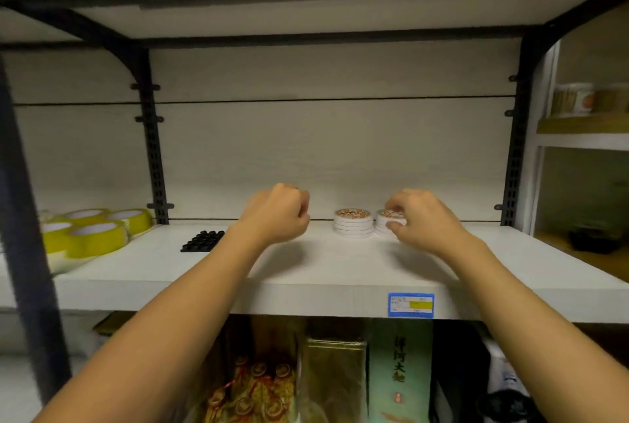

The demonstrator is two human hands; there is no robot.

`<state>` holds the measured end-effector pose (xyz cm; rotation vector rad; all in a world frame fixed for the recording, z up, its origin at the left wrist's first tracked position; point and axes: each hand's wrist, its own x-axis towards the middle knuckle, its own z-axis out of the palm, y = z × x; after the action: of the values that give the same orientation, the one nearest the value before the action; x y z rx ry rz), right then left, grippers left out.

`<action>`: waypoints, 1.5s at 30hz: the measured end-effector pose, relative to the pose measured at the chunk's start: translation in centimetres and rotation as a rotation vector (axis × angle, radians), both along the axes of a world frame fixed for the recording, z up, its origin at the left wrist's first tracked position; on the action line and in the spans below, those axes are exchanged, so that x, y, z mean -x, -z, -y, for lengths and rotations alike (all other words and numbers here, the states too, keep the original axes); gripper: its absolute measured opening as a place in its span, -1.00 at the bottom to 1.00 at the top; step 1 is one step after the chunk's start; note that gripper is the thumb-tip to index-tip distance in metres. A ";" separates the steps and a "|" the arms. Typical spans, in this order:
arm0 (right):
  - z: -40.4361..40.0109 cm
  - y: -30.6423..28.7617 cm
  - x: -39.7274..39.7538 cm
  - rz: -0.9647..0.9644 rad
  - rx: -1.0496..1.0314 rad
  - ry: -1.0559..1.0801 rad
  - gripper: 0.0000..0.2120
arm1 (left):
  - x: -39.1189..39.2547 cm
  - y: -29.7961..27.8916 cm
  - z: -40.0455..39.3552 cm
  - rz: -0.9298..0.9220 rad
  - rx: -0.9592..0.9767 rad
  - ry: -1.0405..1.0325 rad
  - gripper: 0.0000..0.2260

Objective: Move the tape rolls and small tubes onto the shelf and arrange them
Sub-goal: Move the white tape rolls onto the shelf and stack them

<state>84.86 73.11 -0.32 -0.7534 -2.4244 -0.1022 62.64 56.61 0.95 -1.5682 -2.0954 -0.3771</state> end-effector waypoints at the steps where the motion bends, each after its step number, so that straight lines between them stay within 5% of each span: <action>1: 1.1 -0.1 -0.4 0.000 0.004 -0.016 -0.70 | 0.0 0.1 1.6 0.001 -0.014 -0.018 -0.90; 21: 20.0 -0.4 7.1 0.001 -0.073 -0.438 -0.60 | -1.2 0.9 27.0 -0.032 -0.094 -0.379 -0.79; 45: 43.0 -2.6 31.3 -0.017 0.003 -0.678 -0.58 | 21.8 -1.0 51.5 -0.003 -0.073 -0.553 -0.74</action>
<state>53.55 30.07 2.24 0.0936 -2.5266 0.1748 40.85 5.07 1.98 -0.8888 -2.3673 -0.2457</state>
